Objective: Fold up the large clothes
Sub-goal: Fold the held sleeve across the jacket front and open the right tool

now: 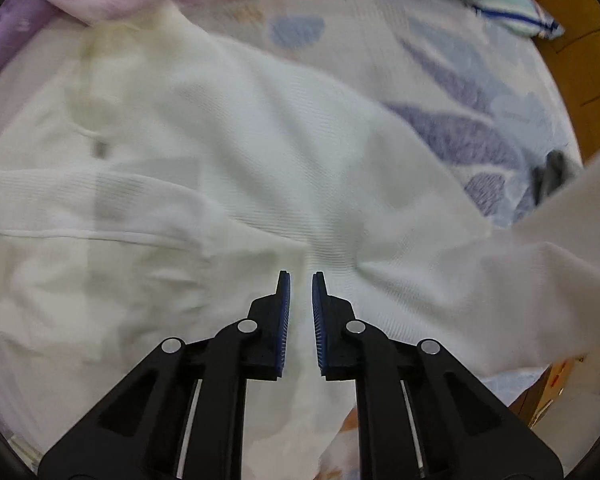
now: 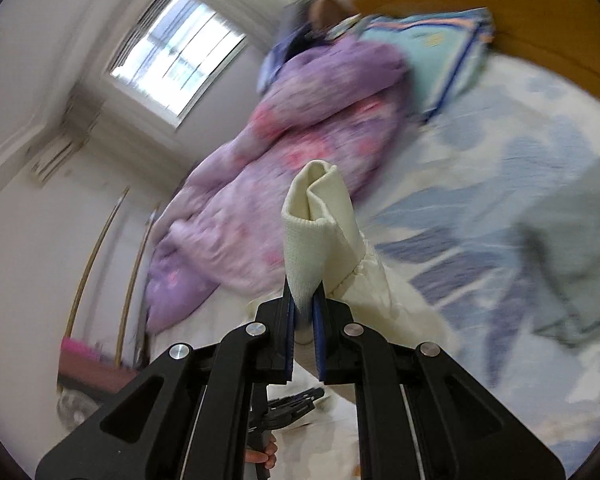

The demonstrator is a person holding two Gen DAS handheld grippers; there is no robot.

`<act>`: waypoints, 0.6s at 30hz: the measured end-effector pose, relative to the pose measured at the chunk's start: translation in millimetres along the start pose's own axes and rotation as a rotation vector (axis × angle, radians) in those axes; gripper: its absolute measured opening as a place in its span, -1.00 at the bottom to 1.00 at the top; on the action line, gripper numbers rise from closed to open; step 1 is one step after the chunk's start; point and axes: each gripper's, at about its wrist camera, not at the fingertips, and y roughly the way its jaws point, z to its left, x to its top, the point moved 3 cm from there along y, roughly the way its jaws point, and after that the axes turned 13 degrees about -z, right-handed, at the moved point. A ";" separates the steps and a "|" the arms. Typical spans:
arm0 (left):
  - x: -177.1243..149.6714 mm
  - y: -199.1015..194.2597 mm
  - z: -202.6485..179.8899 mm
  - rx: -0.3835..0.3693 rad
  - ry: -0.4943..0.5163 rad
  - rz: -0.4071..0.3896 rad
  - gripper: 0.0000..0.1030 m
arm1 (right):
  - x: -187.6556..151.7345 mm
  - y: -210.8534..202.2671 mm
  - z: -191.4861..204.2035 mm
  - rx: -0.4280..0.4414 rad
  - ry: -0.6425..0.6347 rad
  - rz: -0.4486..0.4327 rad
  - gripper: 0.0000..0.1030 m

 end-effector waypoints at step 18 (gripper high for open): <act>-27.0 -183.4 228.9 0.198 -0.210 -0.232 -0.75 | -239.5 220.0 231.2 0.267 -0.170 0.439 -0.84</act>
